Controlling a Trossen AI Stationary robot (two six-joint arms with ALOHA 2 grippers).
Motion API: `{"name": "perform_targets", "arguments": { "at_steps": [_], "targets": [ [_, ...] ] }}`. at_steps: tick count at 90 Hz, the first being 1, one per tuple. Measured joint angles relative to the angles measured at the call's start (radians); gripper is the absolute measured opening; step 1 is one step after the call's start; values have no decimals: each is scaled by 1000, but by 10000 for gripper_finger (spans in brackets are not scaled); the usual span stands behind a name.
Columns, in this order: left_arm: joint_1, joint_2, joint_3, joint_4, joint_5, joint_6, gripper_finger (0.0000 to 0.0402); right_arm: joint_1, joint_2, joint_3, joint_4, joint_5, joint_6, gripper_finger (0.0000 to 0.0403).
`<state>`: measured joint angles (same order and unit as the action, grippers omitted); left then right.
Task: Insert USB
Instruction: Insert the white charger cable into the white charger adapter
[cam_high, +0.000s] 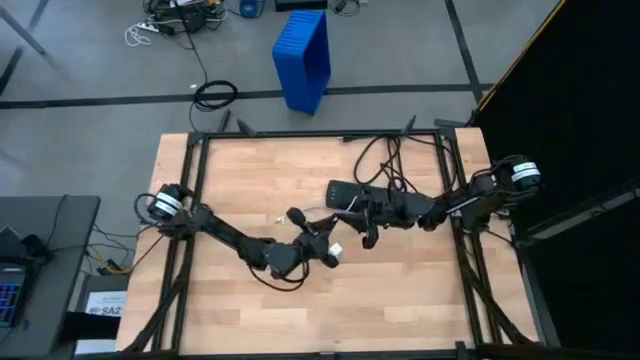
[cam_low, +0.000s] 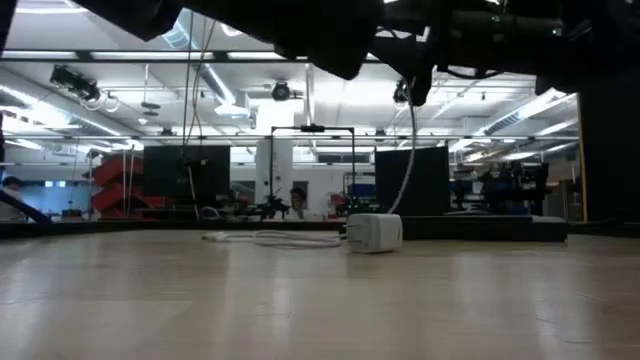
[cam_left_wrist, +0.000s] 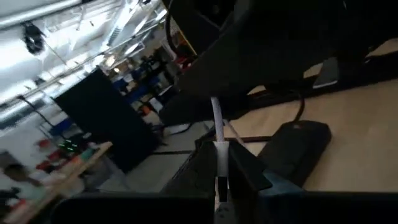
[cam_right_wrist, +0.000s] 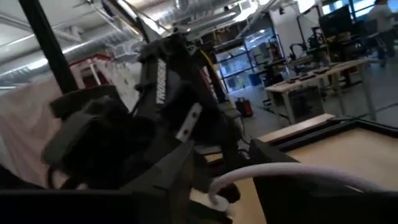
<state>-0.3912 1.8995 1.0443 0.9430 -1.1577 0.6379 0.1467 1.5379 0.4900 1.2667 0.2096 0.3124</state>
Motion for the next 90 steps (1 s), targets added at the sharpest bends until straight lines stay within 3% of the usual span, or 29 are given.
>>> {"name": "perform_targets", "arguments": {
  "at_steps": [25, 58, 90],
  "targets": [
    [-2, 19, 26, 3, -166, 88, 0, 0, 0, 0, -5, 1, -18, 35],
    [-2, 19, 26, 67, -130, 88, 1, -1, 0, 0, -44, -3, -4, 53],
    [-2, 19, 26, 60, -89, 88, 1, -2, 0, 0, -35, -5, -58, 10]
  ]
}}
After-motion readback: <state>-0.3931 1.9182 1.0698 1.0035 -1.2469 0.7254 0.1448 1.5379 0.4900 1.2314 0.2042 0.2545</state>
